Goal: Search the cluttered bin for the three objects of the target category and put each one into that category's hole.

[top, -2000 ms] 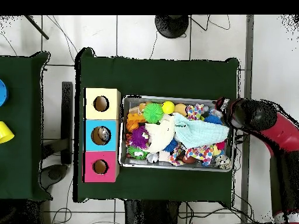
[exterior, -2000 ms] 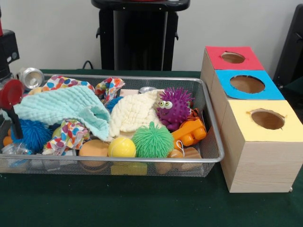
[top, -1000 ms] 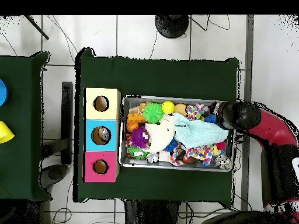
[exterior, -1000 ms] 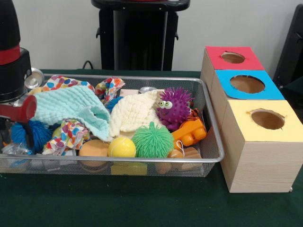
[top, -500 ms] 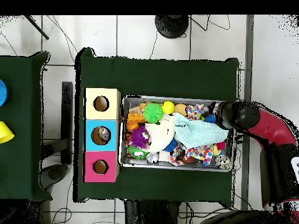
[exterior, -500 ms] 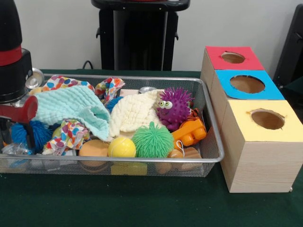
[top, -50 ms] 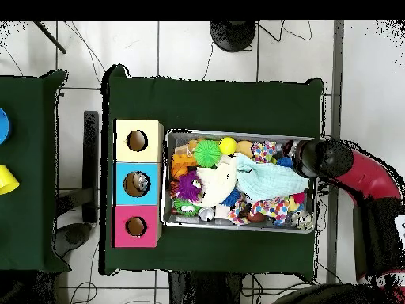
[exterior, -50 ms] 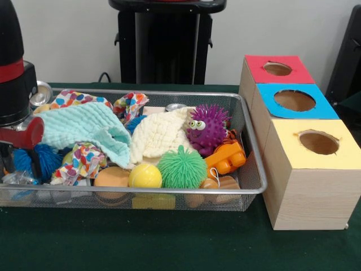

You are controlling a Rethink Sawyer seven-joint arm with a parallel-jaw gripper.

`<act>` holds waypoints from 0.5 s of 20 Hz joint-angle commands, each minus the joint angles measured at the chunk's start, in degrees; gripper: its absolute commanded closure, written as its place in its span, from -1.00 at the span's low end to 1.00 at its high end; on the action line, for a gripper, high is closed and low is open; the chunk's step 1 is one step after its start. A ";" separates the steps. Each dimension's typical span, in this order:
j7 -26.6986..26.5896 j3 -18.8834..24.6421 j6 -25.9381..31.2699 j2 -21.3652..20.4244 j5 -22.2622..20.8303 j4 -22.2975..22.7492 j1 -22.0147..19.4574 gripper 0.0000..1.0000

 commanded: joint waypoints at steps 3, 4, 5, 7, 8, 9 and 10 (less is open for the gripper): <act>6.25 1.42 -2.67 2.65 2.12 1.82 -0.16 -1.00; 6.83 1.08 -2.93 2.65 2.19 1.83 0.07 -1.00; 6.92 0.88 -3.17 2.63 2.12 1.87 0.18 -1.00; 7.13 0.35 -3.66 2.90 1.91 1.60 0.62 -1.00; 7.31 -0.11 -3.57 3.41 1.72 0.69 1.07 -1.00; 7.46 -0.58 -3.84 4.10 1.36 -0.02 1.42 -1.00; 7.60 -1.06 -4.11 4.79 1.00 -0.73 1.78 -1.00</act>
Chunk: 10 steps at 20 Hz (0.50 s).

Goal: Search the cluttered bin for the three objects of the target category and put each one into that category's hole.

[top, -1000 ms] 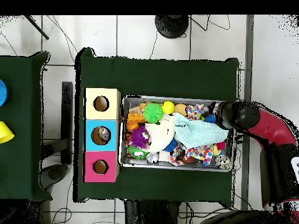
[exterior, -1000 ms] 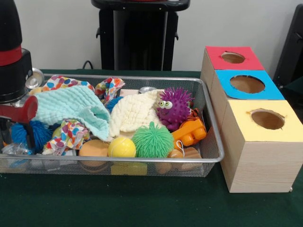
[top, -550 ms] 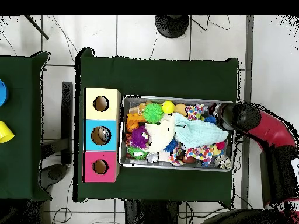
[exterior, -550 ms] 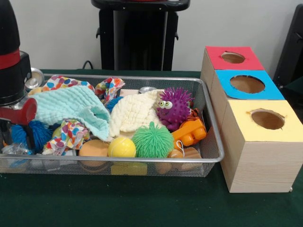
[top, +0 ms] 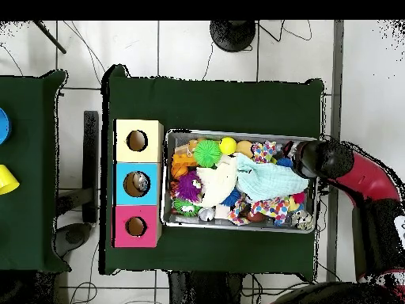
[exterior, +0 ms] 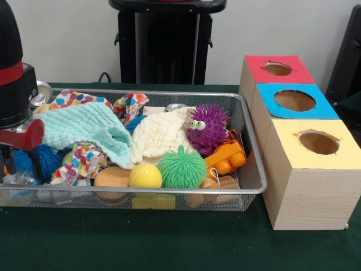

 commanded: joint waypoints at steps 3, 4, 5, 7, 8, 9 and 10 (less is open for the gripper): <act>7.58 -1.26 -4.76 6.49 -0.48 -2.62 2.31 -1.00; 7.64 -1.41 -4.98 6.89 -0.40 -2.95 2.48 -1.00; 7.69 -1.55 -4.99 7.03 -0.28 -3.12 2.59 -1.00; 7.83 -1.90 -4.99 7.12 -0.11 -3.34 2.87 -1.00; 7.91 -2.00 -4.97 7.04 0.00 -3.34 2.97 -1.00; 8.07 -2.17 -4.94 7.11 0.07 -3.50 3.11 -1.00; 8.08 -2.23 -5.02 7.15 0.13 -3.50 3.16 -1.00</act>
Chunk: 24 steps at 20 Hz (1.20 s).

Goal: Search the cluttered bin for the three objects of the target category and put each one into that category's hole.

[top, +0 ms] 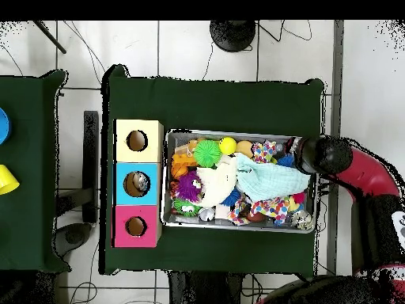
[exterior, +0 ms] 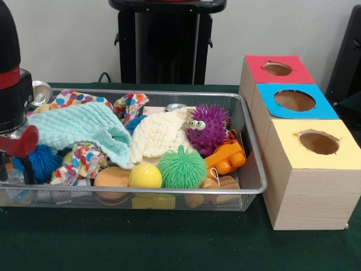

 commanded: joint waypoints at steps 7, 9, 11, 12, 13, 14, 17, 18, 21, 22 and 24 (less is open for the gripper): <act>7.66 -1.04 -3.98 6.21 0.19 -0.78 1.70 -1.00; 6.86 -1.26 -3.95 6.38 -0.32 -1.32 2.02 -1.00; 5.83 -1.35 -3.95 6.91 -0.98 -2.18 2.36 -1.00; 5.44 -1.27 -4.09 7.46 -1.16 -2.67 2.44 -1.00; 4.80 -0.99 -4.34 7.99 -1.31 -3.09 2.37 -1.00; 4.26 -0.65 -4.47 8.47 -1.28 -3.49 2.25 -1.00; 2.95 -0.13 -4.66 8.64 -1.42 -3.78 2.03 -1.00; 1.78 0.16 -4.70 8.57 -1.86 -3.82 1.93 1.00; 1.68 0.00 -3.98 8.67 -1.84 -4.31 2.17 1.00; 1.61 0.08 -3.96 8.65 -1.79 -4.26 2.13 1.00; 1.53 0.14 -3.67 8.50 -1.61 -4.07 2.10 1.00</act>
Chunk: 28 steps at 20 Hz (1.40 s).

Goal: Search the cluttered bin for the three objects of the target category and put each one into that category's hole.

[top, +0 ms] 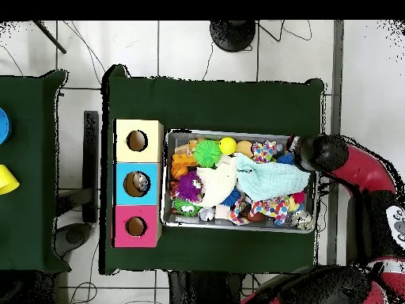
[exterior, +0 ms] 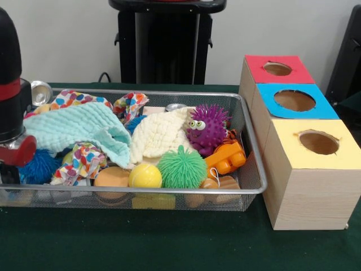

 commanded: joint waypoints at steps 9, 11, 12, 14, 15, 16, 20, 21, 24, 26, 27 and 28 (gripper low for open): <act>2.55 2.28 -5.53 3.67 -1.38 1.74 0.32 1.00; 2.85 1.96 -5.24 2.86 -1.26 2.49 0.67 1.00; 2.61 2.02 -5.27 2.56 -1.31 2.96 0.65 1.00; 2.41 2.20 -5.60 2.01 -1.36 3.85 0.49 1.00; 2.39 2.21 -5.58 1.79 -1.37 4.15 0.44 1.00; 2.52 2.23 -5.74 1.68 -1.35 4.31 0.39 1.00; 1.53 2.73 -5.96 1.25 -1.61 5.52 -0.10 -1.00; 1.43 2.76 -5.94 1.19 -1.64 5.65 -0.15 -1.00; 1.37 2.70 -5.94 0.93 -1.78 6.04 -0.19 -1.00; 3.13 1.99 -6.70 0.27 -1.52 6.40 0.17 -1.00; 3.39 1.80 -6.52 -0.47 -1.42 7.13 0.20 -1.00; 3.99 1.59 -6.03 -1.16 -1.00 7.74 0.29 -1.00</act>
